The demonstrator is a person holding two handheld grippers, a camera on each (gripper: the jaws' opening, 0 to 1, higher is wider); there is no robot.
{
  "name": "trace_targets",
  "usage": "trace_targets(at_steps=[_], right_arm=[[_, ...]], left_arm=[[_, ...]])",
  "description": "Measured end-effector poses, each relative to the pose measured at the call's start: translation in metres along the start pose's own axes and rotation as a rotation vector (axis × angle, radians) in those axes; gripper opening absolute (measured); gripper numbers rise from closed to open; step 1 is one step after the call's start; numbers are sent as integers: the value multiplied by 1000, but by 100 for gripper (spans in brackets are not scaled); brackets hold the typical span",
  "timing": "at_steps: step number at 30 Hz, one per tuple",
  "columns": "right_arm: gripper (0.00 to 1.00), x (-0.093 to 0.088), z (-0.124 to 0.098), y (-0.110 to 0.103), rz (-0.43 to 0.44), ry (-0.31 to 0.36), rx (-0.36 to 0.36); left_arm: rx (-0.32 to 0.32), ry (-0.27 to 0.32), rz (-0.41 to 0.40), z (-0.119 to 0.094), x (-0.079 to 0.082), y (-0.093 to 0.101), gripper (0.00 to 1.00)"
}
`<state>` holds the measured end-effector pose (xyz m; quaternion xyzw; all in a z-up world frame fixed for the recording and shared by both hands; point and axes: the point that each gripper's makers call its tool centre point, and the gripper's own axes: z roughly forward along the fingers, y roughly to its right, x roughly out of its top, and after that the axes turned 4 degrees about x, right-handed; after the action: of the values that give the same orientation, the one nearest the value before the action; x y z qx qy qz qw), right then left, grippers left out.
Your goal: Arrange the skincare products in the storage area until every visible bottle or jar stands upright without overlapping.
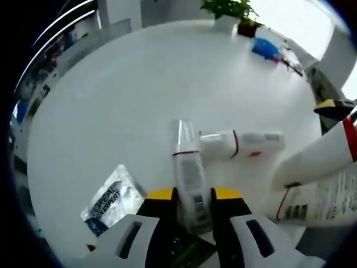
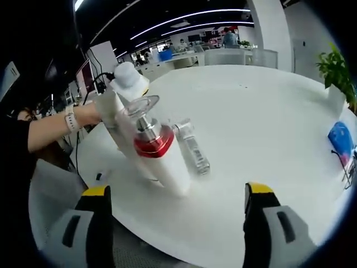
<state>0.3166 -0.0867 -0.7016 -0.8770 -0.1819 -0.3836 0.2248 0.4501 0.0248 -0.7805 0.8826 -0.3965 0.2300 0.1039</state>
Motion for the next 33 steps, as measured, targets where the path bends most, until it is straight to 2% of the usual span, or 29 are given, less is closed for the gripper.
trace_targets(at_steps=[10,19,23,26,31,33], right_arm=[[99,4,-2,-5,-22,4,3],[99,6,-4,-14,-23,16,10],[99,6,-5,-17,-20,20,11],[93,6,-6,-19,-14,23,18],[92,7,-7,-25,-18,31,29],[89,8,-8,-28,-21,33,38]], left_arm=[[-25,60,-56,-1,-1,-4,17],[-31,135,-103,-16,1,-10,16],[-33,185,-137,-29,2,-14,16],[-39,225,-161,-41,4,-13,16],[-32,280,-185,-64,4,-15,16],[-35,299,-200,-71,4,-13,16]])
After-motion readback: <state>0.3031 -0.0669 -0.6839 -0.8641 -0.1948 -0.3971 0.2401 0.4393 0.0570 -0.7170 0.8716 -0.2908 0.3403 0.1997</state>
